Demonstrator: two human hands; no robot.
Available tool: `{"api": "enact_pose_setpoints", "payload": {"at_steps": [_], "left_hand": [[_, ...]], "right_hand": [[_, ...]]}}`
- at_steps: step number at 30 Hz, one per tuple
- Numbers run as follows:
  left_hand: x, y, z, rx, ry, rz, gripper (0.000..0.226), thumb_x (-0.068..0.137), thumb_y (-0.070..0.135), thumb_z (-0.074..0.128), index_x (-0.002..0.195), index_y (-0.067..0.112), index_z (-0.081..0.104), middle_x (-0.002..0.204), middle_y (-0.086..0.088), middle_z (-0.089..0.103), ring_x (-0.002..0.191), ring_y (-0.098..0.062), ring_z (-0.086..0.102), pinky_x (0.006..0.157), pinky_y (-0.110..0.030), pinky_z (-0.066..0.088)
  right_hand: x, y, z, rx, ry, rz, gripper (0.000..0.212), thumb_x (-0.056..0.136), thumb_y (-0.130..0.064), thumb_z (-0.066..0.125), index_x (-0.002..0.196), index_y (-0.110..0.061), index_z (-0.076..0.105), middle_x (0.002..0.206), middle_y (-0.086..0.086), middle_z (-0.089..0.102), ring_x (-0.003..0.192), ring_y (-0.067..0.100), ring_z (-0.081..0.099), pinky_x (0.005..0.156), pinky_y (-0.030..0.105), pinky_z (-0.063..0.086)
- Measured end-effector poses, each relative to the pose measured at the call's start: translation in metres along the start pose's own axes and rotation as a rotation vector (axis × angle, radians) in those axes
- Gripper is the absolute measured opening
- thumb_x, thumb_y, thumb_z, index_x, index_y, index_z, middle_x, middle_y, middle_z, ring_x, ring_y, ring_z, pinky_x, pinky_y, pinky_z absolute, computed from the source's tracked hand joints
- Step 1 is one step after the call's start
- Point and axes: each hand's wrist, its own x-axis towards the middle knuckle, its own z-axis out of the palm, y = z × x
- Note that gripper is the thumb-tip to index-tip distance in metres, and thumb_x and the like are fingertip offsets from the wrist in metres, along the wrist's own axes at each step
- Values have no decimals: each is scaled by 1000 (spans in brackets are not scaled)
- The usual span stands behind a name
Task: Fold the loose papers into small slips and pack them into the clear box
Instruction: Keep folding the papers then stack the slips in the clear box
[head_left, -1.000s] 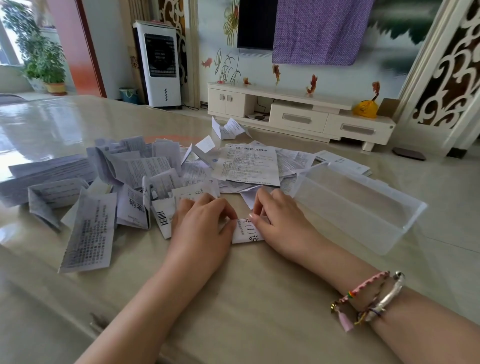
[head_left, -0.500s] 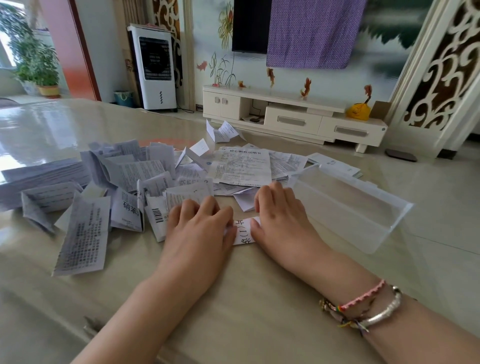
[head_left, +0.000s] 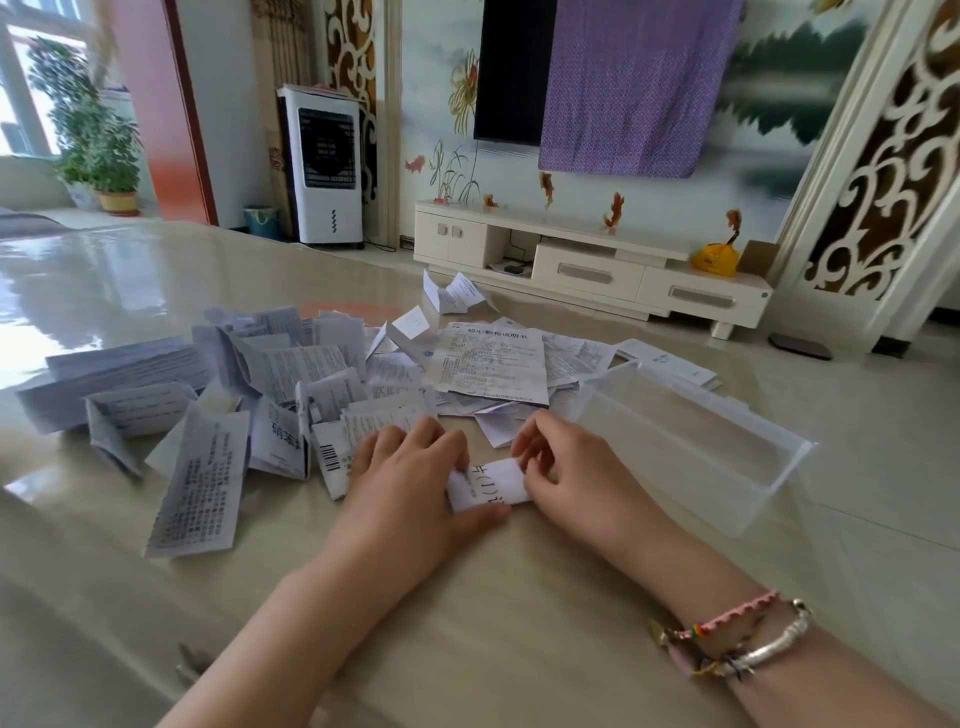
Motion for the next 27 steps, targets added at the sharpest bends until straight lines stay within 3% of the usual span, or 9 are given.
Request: {"api": "enact_pose_setpoints", "payload": {"at_steps": [4,10,13,16,21,24,27], "left_hand": [[-2,-11,-11,82,60,-30,50,79,74,45,111,37,48,111,15,46,112,-16,39,106,-31,22],[-1,-28,-18,93,104,-84,48,85,67,46,124,39,50,122,11,42,118,-21,34,108,-35,18],[2,-30,-12,69,109,-77,45,87,64,47,124,39,50,127,13,39,120,-21,31,108,-35,14],[5,-32,-9,33,105,-65,43,88,61,47,126,40,48,128,13,38,120,-21,29,107,-34,13],[6,-30,-6,13,75,-22,46,89,57,47,132,39,42,133,16,33,122,-20,23,113,-42,13],[4,-26,-8,40,88,13,50,88,57,48,133,38,40,135,16,32,123,-20,23,115,-48,11],[2,-23,-10,65,112,53,54,88,56,48,139,40,36,140,16,28,126,-18,19,117,-49,5]], "right_hand": [[2,-6,-2,35,67,-27,16,89,-5,52,89,-20,57,83,-9,64,81,8,60,74,30,50],[32,-14,-14,-178,177,-71,18,89,-6,50,93,-16,64,96,-3,60,101,17,48,87,32,40],[54,-12,-22,-312,-1,86,29,89,-6,44,99,-15,69,115,2,58,117,23,42,97,35,37],[64,-9,-25,-504,-131,120,33,87,-7,45,98,-20,73,117,1,61,119,22,43,101,35,36],[63,-1,-18,-619,-283,189,38,88,-10,44,122,-13,60,131,10,49,129,25,37,113,36,19],[59,1,-21,-543,-198,112,41,86,-3,42,124,-9,58,136,10,50,132,25,36,114,34,17],[47,-2,-31,-312,-25,-25,48,90,4,38,135,-5,52,141,4,47,133,22,36,114,29,22]]}}
